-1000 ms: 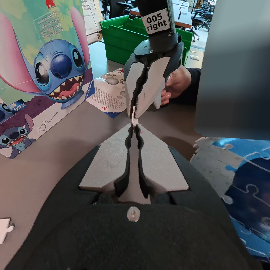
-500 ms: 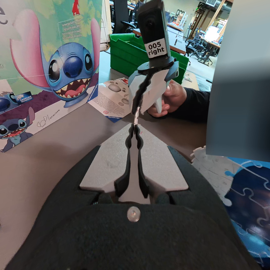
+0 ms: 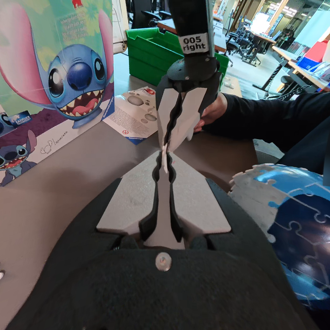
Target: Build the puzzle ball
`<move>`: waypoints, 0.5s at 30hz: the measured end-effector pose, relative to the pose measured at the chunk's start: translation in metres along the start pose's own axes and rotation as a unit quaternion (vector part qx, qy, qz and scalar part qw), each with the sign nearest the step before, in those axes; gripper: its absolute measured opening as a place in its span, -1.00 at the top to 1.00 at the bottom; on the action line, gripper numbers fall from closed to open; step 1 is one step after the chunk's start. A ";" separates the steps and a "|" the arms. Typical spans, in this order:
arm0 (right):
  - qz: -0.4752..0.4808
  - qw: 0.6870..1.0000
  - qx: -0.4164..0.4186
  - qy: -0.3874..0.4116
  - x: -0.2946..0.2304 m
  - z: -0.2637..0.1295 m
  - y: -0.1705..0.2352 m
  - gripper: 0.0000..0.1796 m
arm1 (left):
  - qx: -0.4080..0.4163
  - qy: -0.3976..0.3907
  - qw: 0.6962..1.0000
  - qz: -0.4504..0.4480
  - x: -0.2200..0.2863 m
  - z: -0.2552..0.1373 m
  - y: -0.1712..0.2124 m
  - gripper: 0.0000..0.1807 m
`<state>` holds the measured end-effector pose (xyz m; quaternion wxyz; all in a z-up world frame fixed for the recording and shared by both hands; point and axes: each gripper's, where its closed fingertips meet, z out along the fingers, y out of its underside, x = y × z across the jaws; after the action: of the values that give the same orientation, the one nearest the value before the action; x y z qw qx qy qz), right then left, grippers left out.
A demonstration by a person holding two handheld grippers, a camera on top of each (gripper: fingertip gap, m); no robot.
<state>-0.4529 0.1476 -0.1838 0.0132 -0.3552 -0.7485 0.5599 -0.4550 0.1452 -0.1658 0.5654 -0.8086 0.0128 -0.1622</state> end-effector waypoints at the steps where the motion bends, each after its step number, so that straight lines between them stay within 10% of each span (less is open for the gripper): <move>1: -0.003 1.000 0.002 -0.001 -0.002 -0.001 -0.002 1.00 | -0.006 0.002 1.000 -0.004 0.000 0.001 0.002 0.99; 15: 0.019 0.999 0.007 -0.028 -0.016 0.004 -0.003 1.00 | -0.051 0.046 0.998 0.003 0.015 0.011 0.022 0.99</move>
<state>-0.4448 0.1349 -0.1767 -0.0159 -0.3535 -0.7377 0.5750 -0.4341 0.1443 -0.1859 0.5224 -0.8283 0.0496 -0.1963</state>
